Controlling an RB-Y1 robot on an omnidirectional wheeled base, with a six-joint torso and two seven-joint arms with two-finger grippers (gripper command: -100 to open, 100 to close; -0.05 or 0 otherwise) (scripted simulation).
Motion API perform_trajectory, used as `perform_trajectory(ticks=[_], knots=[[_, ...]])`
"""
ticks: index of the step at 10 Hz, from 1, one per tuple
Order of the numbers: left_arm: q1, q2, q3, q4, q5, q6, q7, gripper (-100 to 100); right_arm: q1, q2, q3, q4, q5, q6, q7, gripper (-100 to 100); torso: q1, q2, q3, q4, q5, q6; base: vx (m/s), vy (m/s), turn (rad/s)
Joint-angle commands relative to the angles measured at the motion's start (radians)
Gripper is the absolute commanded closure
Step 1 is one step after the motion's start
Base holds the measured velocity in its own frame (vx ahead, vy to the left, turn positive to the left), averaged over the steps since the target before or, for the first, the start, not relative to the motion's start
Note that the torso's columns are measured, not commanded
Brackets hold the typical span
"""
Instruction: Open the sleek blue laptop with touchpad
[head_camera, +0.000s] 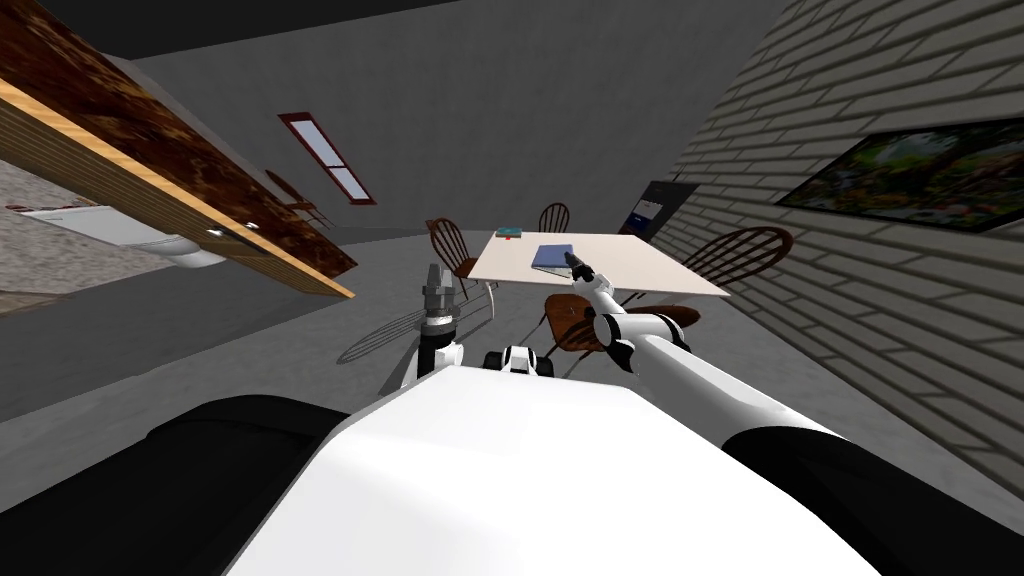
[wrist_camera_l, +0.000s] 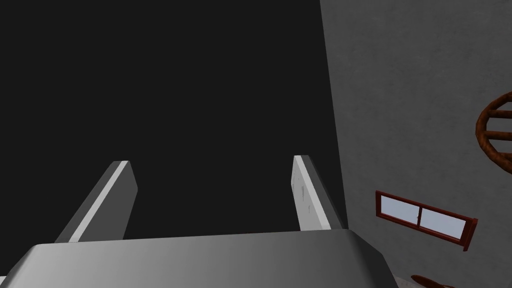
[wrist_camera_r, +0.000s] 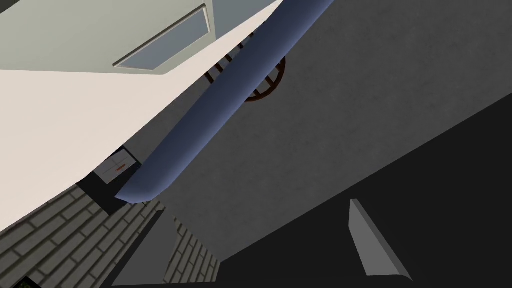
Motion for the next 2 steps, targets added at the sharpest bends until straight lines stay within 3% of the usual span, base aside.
perform_trajectory(ticks=[1,2], knots=[[0.000,0.000,0.000,0.000,0.000,0.000,0.000,0,0.000,0.000,0.000,0.000,0.000,0.000,0.000,0,0.000,0.001,0.001,0.000,0.000,0.000,0.000,0.000,0.000],[0.000,0.000,0.000,0.000,0.000,0.000,0.000,0,0.000,0.000,0.000,0.000,0.000,0.000,0.000,0,-0.001,0.001,0.001,0.000,0.000,0.000,0.000,0.000,0.000]])
